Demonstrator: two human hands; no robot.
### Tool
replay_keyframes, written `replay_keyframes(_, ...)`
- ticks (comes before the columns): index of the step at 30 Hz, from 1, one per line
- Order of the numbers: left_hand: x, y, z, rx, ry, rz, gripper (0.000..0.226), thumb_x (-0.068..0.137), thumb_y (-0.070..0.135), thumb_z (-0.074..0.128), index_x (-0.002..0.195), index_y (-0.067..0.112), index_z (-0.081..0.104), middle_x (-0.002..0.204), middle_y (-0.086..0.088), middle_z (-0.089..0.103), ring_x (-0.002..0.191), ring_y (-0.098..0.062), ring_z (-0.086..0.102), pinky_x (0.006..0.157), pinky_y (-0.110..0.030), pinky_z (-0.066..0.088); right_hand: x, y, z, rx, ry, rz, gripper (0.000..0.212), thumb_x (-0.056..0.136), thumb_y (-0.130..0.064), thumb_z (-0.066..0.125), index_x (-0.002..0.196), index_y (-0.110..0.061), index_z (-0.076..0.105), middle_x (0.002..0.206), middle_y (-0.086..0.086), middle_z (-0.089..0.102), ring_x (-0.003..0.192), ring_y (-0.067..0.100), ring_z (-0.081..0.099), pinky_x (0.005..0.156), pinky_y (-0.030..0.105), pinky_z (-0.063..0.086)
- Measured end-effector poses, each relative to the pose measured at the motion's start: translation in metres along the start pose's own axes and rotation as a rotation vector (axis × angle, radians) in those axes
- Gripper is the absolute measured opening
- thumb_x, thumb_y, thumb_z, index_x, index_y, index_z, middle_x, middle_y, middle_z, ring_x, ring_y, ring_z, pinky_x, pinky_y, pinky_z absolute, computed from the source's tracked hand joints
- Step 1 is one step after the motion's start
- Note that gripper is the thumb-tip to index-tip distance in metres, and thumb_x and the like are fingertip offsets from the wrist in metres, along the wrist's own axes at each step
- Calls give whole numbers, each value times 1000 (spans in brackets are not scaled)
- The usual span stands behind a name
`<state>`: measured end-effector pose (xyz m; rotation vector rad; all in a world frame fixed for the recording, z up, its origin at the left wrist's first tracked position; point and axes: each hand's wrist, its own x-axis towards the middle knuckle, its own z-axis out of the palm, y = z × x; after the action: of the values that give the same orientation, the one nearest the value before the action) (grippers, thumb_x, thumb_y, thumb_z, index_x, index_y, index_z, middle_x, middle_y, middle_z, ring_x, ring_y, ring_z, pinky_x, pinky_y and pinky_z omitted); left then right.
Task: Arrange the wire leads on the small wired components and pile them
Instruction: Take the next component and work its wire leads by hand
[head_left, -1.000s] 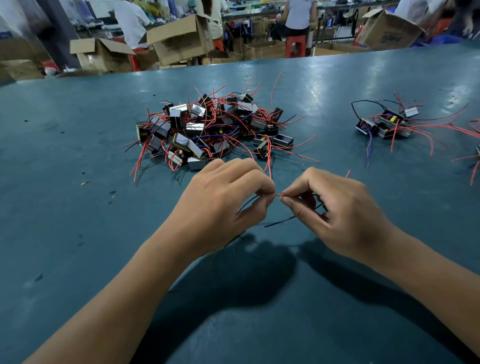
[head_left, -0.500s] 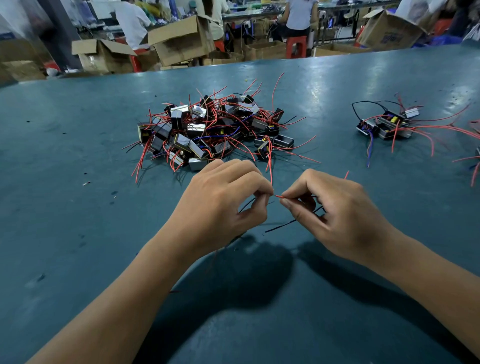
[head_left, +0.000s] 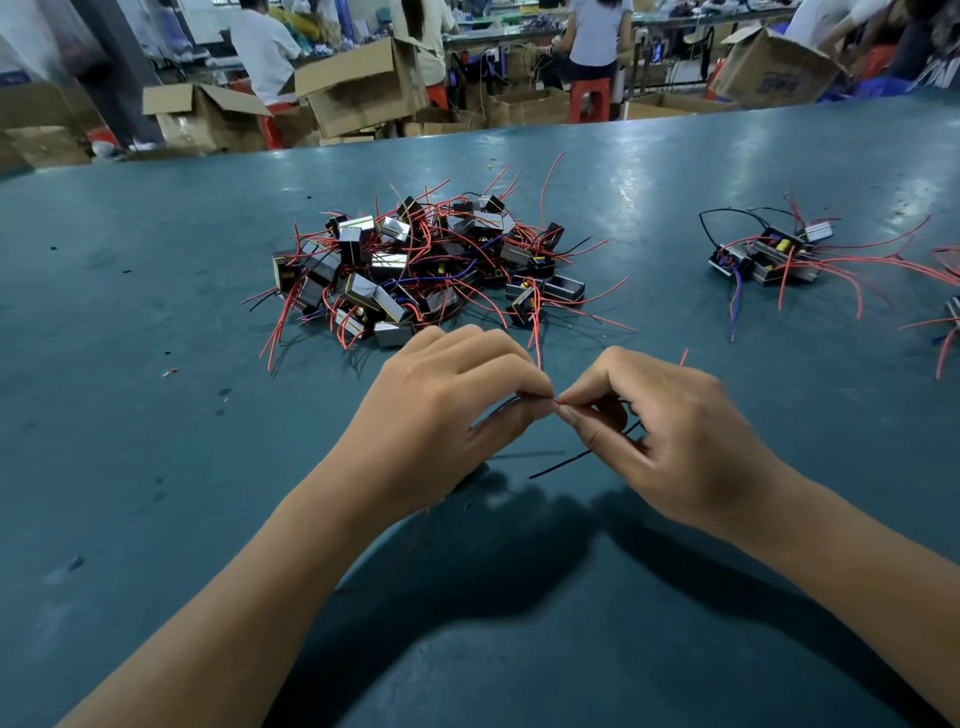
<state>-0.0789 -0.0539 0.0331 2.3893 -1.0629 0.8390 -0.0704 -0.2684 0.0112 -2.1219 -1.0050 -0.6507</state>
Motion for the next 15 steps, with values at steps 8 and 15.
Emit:
replay_keyframes(8,-2,-2,0,-36,7,-9,5,92,19,72,88,16,71,89,7,66,79,-18,59,70,-42,45,0,2,-1,-35,-13,-28,21,95,-27,55,90,-9,64,79,-14,50,69,1,45,65,19,42)
replay_keyframes(15,-3,-3,-1,-230,-53,-118,4,91,14,71,87,14,71,87,10,63,75,-19,56,69,-49,47,1,2,-2,-87,-2,-67,21,95,-22,56,88,-5,65,76,-3,57,68,5,44,63,23,42)
